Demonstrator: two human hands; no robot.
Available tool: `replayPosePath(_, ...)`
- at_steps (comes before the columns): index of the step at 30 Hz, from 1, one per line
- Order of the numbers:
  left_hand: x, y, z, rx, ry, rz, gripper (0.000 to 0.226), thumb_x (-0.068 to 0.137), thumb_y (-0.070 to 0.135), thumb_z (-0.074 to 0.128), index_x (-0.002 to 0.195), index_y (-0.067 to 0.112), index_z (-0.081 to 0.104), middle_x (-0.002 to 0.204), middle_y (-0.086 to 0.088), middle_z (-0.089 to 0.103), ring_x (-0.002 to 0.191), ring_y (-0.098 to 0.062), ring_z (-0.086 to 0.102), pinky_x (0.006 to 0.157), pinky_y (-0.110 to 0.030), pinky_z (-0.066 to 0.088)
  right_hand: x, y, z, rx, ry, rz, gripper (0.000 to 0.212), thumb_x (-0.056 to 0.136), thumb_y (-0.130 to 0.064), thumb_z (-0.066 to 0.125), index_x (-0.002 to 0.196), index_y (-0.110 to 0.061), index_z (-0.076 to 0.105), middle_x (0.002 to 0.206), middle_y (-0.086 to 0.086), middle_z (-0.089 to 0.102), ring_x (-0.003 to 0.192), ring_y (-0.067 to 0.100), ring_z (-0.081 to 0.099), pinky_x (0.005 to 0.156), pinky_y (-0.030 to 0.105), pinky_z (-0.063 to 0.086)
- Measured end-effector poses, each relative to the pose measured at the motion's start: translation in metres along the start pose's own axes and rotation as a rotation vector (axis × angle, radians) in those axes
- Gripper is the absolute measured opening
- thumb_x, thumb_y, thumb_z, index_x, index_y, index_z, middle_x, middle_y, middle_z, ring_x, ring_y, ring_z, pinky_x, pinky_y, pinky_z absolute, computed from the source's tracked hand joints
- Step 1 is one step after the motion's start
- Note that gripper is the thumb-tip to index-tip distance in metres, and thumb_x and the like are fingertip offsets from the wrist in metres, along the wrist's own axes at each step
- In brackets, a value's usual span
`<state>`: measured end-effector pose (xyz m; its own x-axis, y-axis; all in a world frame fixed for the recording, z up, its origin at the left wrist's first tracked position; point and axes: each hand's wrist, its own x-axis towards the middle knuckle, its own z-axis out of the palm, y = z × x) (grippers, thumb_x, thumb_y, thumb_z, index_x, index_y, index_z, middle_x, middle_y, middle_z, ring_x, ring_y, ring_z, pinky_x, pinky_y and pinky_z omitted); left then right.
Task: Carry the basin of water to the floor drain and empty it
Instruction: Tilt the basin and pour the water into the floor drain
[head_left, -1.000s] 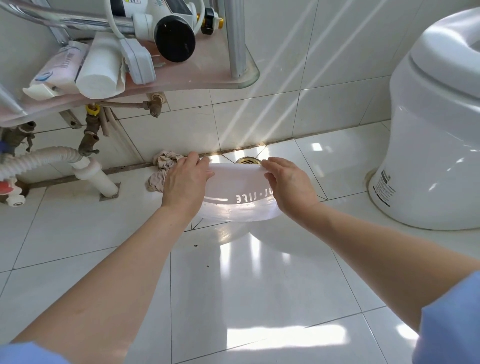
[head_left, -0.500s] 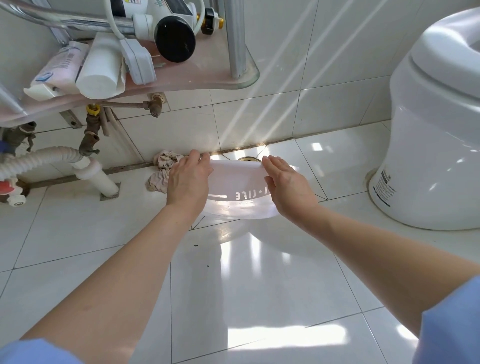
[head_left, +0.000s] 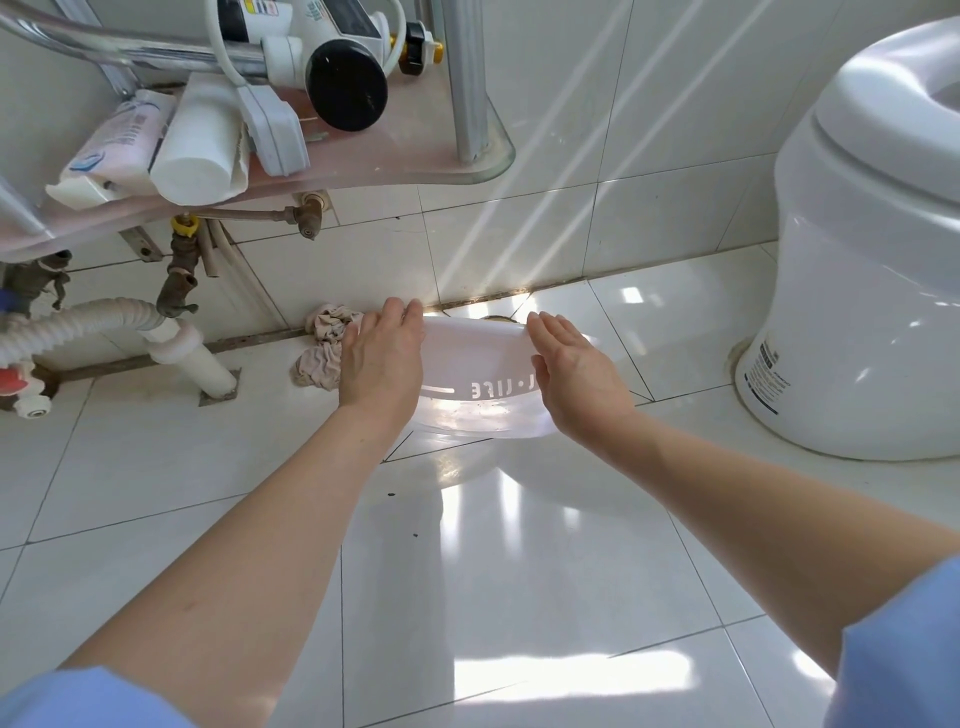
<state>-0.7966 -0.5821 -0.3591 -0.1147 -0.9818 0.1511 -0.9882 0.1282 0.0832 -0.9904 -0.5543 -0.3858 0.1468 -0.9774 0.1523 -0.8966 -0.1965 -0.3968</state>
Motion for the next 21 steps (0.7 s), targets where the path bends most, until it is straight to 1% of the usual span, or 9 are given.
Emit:
replayPosePath(3,0.002,0.001,0.001,0.020,-0.007,-0.004,0.037,0.096,0.007,0.037,0.133,0.009,0.038,0.122,-0.013,0.047,0.114,-0.032,0.045,0.101,-0.044,0.033,0.000,0.001,0.001,0.005,0.003,0.006,0.047,0.096,-0.008,0.033,0.143,-0.008,0.026,0.150,0.008,0.032,0.141,0.024,0.023,0.109,0.030,0.023)
replayPosePath(7,0.002,0.002,0.004,0.028,-0.007,-0.010,0.044,0.096,0.006,0.036,0.140,0.009,0.031,0.127,-0.013,0.046,0.118,-0.032,0.042,0.104,-0.046,0.033,0.001,0.002,0.002,0.010,-0.003,0.009,0.048,0.096,-0.008,0.033,0.143,-0.008,0.024,0.152,0.009,0.029,0.142,0.025,0.021,0.111,0.031,0.021)
replayPosePath(12,0.000,0.001,0.009,0.000,-0.017,0.008,0.050,0.098,0.013,0.034,0.146,0.010,0.020,0.134,-0.010,0.041,0.128,-0.030,0.034,0.108,-0.047,0.030,0.003,0.002,0.002,0.018,-0.009,0.010,0.050,0.096,-0.009,0.035,0.144,-0.008,0.022,0.152,0.009,0.027,0.142,0.024,0.020,0.112,0.031,0.020)
replayPosePath(17,-0.001,0.002,0.012,-0.043,0.002,0.021,0.049,0.099,0.015,0.033,0.146,0.010,0.019,0.149,-0.007,0.030,0.142,-0.029,0.018,0.114,-0.043,0.021,0.004,0.004,0.000,0.017,-0.015,0.010,0.050,0.096,-0.009,0.035,0.144,-0.007,0.022,0.153,0.009,0.027,0.142,0.024,0.019,0.111,0.030,0.019)
replayPosePath(19,0.001,0.003,0.014,-0.058,0.008,0.034,0.048,0.099,0.014,0.032,0.145,0.009,0.021,0.151,-0.007,0.028,0.143,-0.027,0.016,0.116,-0.039,0.017,0.005,0.004,-0.001,0.014,-0.016,0.018,0.049,0.096,-0.009,0.034,0.144,-0.008,0.022,0.152,0.008,0.027,0.142,0.023,0.020,0.110,0.030,0.022)
replayPosePath(21,0.004,0.004,0.013,-0.074,0.006,0.034,0.046,0.099,0.013,0.032,0.144,0.008,0.022,0.151,-0.008,0.029,0.143,-0.026,0.018,0.117,-0.038,0.016,0.006,0.005,-0.002,0.009,-0.013,0.021,0.048,0.096,-0.010,0.034,0.144,-0.009,0.023,0.152,0.008,0.029,0.141,0.023,0.022,0.109,0.031,0.025)
